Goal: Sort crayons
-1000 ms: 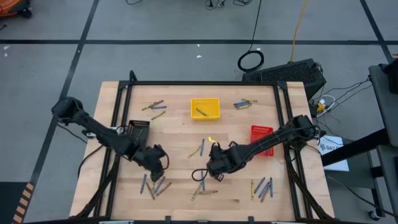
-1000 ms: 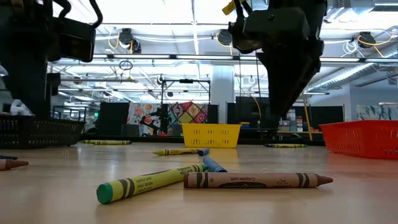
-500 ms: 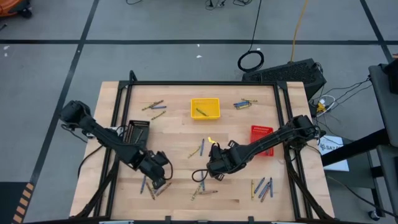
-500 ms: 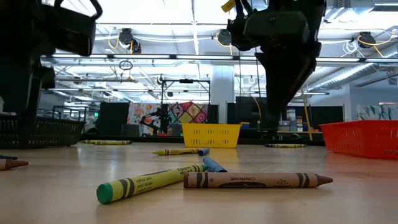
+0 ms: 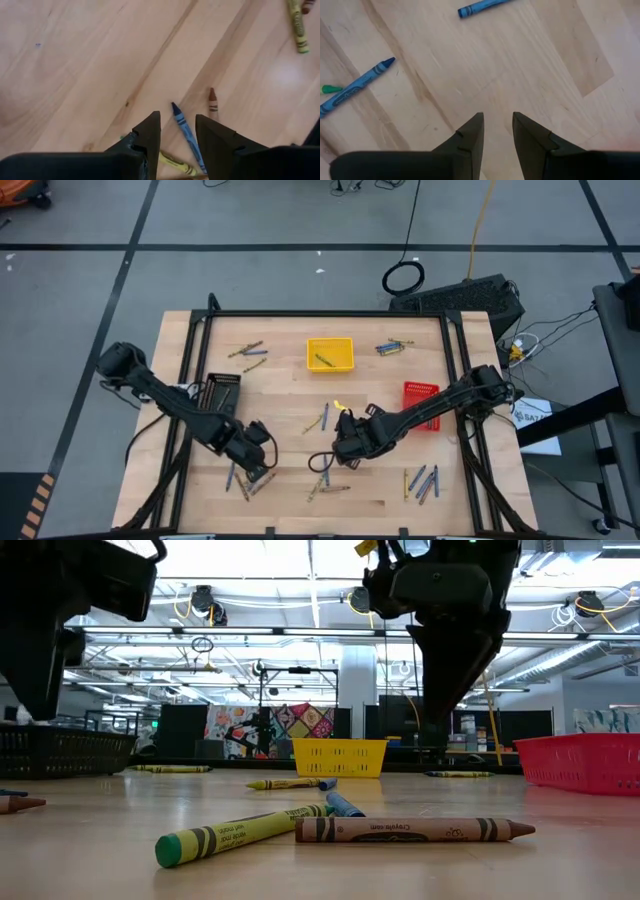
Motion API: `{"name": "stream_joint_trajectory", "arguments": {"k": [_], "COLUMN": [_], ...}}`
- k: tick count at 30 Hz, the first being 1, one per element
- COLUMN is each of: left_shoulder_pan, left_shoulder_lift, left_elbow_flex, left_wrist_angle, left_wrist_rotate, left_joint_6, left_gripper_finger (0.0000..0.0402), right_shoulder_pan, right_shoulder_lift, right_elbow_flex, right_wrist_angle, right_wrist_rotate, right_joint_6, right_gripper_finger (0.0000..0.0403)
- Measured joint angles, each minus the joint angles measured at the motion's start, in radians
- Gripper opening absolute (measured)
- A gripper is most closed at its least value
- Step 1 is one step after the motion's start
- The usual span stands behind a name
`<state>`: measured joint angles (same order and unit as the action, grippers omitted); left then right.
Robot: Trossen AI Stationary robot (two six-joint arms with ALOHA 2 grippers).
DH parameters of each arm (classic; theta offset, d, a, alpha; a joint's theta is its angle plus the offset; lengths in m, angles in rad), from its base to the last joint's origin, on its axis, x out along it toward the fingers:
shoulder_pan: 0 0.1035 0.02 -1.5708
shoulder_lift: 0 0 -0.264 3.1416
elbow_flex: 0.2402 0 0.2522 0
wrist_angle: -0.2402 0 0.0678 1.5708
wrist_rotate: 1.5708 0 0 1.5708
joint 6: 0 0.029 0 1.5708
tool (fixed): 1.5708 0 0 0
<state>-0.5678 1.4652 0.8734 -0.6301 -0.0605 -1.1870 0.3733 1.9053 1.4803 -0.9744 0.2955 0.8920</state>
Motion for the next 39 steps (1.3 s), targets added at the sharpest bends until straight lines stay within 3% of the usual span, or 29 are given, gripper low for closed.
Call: {"name": "stream_joint_trajectory", "arguments": {"k": [12,39], "left_shoulder_pan": [-0.032,-0.108], "left_shoulder_lift": [0.111,0.204], "left_elbow_flex": [0.000,-0.001], "left_wrist_angle": [0.063,0.125], "left_wrist_rotate": [0.027,0.054], "left_joint_6": [-0.062,-0.203], "left_gripper_finger": [0.0125,0.0125], "right_shoulder_pan": [0.001,0.002], "right_shoulder_lift": [0.000,0.000], "right_elbow_flex": [0.000,0.000], "right_wrist_angle": [0.001,0.004], "right_wrist_rotate": [0.000,-0.002], "right_joint_6": [-0.015,-0.023], "right_gripper_finger": [0.0091,0.0091]}}
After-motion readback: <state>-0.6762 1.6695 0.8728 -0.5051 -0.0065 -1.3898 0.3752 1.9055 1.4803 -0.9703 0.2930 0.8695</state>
